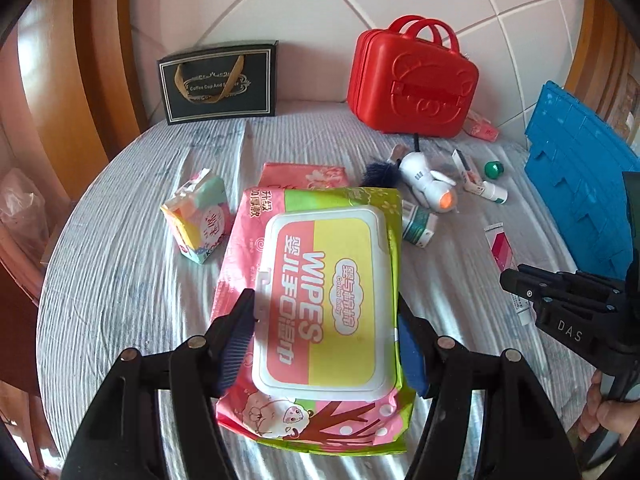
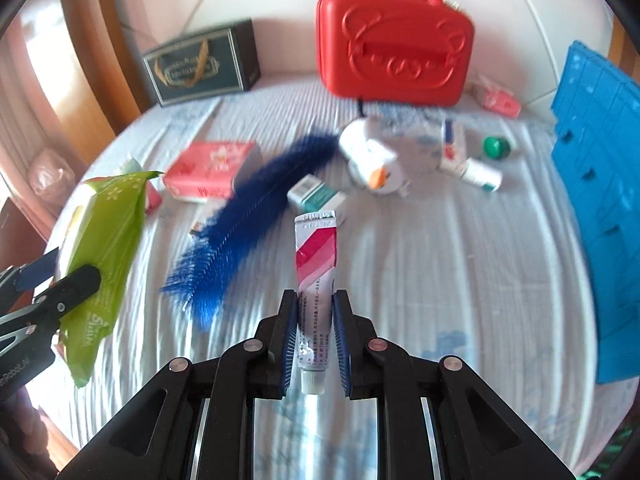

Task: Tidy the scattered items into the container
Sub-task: 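Grasp the WIPES pack with the left tool while the right tool grasps the toothpaste, then carry the WIPES pack and toothpaste tube over the blue bin and release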

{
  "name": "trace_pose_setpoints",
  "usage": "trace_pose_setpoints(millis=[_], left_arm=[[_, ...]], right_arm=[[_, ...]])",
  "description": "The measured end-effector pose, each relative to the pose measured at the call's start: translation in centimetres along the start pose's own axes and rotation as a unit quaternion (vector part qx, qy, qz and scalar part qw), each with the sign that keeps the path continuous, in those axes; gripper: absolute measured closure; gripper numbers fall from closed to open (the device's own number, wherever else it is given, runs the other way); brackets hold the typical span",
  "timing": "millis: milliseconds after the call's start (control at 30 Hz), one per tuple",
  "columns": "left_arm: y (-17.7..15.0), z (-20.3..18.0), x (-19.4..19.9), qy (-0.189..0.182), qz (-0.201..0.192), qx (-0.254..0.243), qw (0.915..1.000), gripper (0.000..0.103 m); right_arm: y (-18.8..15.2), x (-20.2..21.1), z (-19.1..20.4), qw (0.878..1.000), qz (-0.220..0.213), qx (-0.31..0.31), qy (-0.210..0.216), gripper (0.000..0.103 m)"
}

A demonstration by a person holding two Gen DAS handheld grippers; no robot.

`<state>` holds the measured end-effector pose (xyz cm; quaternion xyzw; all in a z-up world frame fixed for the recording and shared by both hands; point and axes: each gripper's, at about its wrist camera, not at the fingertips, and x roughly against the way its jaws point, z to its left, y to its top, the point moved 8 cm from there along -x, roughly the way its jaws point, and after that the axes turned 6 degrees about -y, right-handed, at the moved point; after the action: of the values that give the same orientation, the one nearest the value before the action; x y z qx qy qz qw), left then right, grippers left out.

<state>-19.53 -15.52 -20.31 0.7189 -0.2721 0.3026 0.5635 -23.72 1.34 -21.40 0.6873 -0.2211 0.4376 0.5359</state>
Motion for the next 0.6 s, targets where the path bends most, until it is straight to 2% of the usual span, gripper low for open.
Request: trace_pose_setpoints(millis=[133,400,600], left_arm=[[0.3,-4.1,2.6,0.009,-0.03,-0.002,0.9995,0.04],[-0.1,-14.8,6.8,0.042,-0.079,-0.002,0.996,0.04],[1.0,-22.0,9.4,0.043,-0.101,-0.02,0.9938,0.04]], right_arm=[[0.2,3.7,-2.9,0.999,-0.034,0.017,0.01,0.085],[-0.2,10.7,-10.9,0.993,-0.098,0.054,0.039,0.085],[0.7,15.4,-16.6,0.988,-0.135,0.059,0.044,0.085]])
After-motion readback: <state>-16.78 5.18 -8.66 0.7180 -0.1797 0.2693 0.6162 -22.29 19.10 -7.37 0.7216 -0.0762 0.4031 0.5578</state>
